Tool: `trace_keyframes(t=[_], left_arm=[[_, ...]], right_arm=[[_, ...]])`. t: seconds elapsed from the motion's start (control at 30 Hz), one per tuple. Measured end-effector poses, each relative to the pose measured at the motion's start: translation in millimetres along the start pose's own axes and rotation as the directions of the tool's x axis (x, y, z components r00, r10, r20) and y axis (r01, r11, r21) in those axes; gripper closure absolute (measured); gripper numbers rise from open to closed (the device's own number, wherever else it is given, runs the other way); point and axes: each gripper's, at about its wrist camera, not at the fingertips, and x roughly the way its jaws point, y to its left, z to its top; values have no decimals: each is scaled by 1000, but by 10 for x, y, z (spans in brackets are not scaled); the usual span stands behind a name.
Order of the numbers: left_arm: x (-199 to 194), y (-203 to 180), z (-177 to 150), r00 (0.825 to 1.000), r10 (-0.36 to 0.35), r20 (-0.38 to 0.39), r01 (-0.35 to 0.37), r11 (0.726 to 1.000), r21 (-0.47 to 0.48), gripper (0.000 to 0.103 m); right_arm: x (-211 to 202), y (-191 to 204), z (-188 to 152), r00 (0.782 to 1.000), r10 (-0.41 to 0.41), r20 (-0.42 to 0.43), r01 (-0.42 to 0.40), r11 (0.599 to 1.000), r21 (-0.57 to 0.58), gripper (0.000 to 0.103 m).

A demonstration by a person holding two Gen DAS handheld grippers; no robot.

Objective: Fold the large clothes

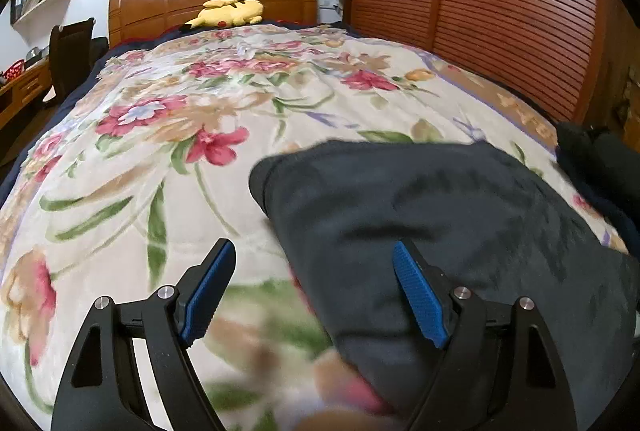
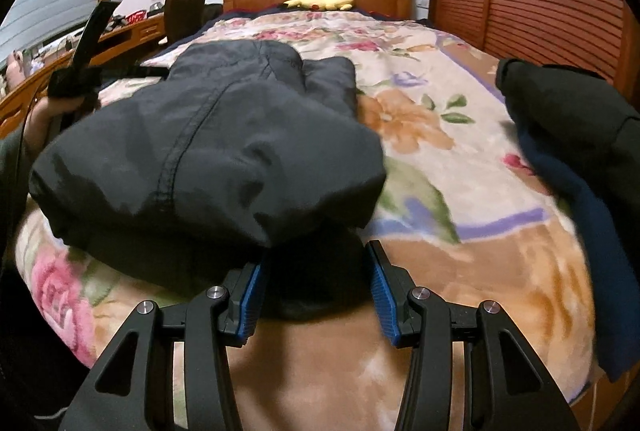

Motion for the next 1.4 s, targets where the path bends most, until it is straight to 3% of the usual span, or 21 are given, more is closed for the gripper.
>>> trace_keyframes(t=[0.37,0.53,0.7,0.77,0.83,0.87,0.93,1.07,1.23,1.33,1.4], left_arm=[[368,72,170,999,22,-49,-21,1000,8,21],[531,153,99,996,-8,-90,4,999,-48,18],[547,127,72,996,0,-94,-3,1000,-31,18],[562,122,75,995,-21,-102,17,999,-34,27],[592,120,76,990,-73,-122,67,996,-58,44],[592,109,74,989,-75,-126,68,996,-59,47],[579,61,70,989,-76,-126,70,996,-45,73],[488,-79,42,995,2,-96,-1,1000,7,82],[234,-117,96,998,23,-52,-23,1000,-1,86],[-8,-159,147,1000,11,-12,-11,1000,4,87],[-192,-203,184,1000,1,14,-1,1000,13,87]], right_arm=[[29,-18,-47,999,32,16,-33,998,46,53],[80,-60,-23,1000,23,18,-25,997,69,44],[164,-43,0,1000,28,12,-29,996,78,43],[178,-12,12,1000,29,11,-30,997,78,43],[205,-32,16,999,44,8,-44,994,96,43],[208,-34,13,999,50,9,-51,993,105,43],[223,-37,11,998,58,10,-58,992,115,43],[244,-77,8,995,102,3,-101,983,151,43],[221,-38,2,988,156,7,-156,976,154,77],[151,7,6,990,139,32,-142,981,133,88],[70,31,20,992,114,61,-121,986,119,90]])
